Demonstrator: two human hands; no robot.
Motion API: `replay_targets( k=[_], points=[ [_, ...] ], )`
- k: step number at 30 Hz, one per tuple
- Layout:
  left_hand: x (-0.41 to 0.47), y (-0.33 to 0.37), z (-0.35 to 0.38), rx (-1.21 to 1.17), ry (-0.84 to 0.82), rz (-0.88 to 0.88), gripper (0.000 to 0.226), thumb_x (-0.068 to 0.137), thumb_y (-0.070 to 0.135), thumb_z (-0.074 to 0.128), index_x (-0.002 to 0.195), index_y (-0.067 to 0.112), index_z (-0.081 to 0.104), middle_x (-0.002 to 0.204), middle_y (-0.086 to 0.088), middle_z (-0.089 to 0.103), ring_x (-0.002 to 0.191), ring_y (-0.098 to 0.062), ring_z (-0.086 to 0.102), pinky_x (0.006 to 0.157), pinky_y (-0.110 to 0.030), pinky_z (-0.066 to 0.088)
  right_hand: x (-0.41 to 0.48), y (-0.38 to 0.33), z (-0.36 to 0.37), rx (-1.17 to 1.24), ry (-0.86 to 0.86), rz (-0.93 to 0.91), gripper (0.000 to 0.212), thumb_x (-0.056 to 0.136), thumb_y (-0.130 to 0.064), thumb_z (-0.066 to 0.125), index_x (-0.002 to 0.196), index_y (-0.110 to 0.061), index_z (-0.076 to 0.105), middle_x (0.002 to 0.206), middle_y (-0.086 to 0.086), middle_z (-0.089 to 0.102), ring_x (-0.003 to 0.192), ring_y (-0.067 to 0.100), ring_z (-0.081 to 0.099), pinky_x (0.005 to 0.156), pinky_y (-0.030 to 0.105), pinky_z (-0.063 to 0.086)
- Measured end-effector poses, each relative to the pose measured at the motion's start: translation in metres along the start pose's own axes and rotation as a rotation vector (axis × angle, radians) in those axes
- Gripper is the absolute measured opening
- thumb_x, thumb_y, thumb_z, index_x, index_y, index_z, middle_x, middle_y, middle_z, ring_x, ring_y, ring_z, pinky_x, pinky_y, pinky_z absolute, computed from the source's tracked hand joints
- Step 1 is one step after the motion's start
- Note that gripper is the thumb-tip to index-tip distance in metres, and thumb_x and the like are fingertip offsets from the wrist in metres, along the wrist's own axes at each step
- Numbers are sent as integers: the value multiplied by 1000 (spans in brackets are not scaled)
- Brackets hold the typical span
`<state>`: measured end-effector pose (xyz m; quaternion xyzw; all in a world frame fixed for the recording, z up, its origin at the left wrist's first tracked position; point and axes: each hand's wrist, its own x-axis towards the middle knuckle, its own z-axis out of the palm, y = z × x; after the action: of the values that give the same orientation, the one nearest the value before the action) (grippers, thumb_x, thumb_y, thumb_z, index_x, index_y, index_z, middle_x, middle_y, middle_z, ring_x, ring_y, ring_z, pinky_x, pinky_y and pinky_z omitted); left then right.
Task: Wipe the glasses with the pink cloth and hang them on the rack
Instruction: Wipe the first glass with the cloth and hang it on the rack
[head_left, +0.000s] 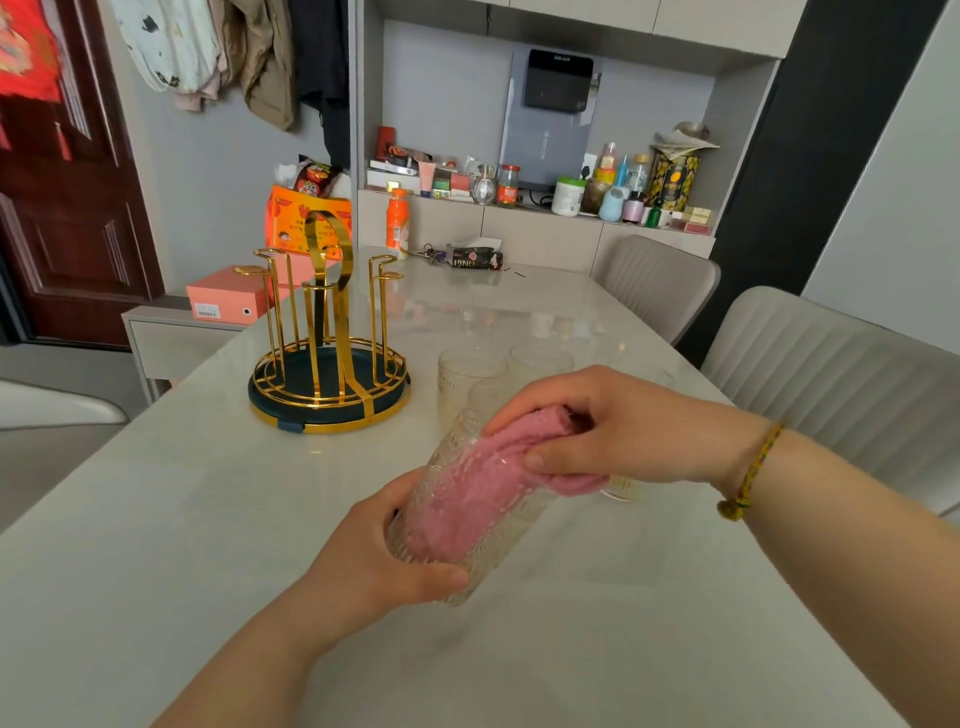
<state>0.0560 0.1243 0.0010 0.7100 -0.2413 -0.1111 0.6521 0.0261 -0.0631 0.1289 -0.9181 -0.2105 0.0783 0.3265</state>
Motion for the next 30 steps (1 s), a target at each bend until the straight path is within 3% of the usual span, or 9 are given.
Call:
replay_targets(
  k=[3,6,10,16,19,22,25,27,30],
  points=[
    [0,-1,-2,-11,-11,0,98,8,67,79,100,38,58,94,21,69,90,-3,66,67,-18,53,11,-1,9,26,-30,43,14,89,-20,55,102,-19,60,88,-2,64,76,7,59,73,17,49],
    [2,-1,-6,-71,-6,4,86,15,42,82,98,35,59,88,18,71,83,-3,68,60,-16,52,10,3,7,124,-99,55,44,77,-40,57,109,-10,58,115,28,56,105,40,53,90,47,45],
    [3,-4,-8,-143,15,-20,74,27,36,72,99,27,60,83,8,73,77,-8,69,59,-16,51,13,12,16,110,-149,39,45,71,-12,75,101,-34,51,98,-14,60,89,-3,59,83,14,48],
    [4,-1,-10,-221,82,-67,92,24,69,73,108,37,55,106,5,68,86,-10,69,66,-24,54,14,29,40,459,218,58,20,70,-8,72,83,-18,62,76,-4,65,64,1,61,62,13,51],
    [1,3,-11,-190,97,11,99,18,74,74,111,53,44,114,23,56,90,9,62,66,-13,51,18,39,53,726,291,54,27,60,-15,80,83,-12,66,79,4,71,73,14,67,72,25,56],
    [4,0,-17,-242,133,79,100,17,57,84,111,50,49,101,19,67,90,-1,66,62,-15,52,26,39,65,785,368,99,44,59,-26,70,96,-3,64,99,19,69,93,30,66,87,39,53],
    [7,-1,-19,-356,200,39,77,29,40,79,103,34,60,89,8,72,82,-13,69,58,-20,54,29,34,75,690,478,49,42,54,-33,70,91,-12,63,97,21,67,92,32,64,81,35,53],
    [8,2,-17,-493,212,-41,54,48,41,71,97,21,63,86,-3,73,73,-16,70,53,-27,56,28,34,81,623,495,-58,39,45,-29,77,81,-27,61,81,-4,67,78,8,63,66,17,52],
    [10,-1,-15,-622,203,-224,34,80,44,46,86,15,64,73,-11,71,56,-20,67,46,-32,54,26,34,92,469,417,-159,42,50,-25,80,83,-36,56,77,-23,63,74,-5,60,63,9,46]
  ],
)
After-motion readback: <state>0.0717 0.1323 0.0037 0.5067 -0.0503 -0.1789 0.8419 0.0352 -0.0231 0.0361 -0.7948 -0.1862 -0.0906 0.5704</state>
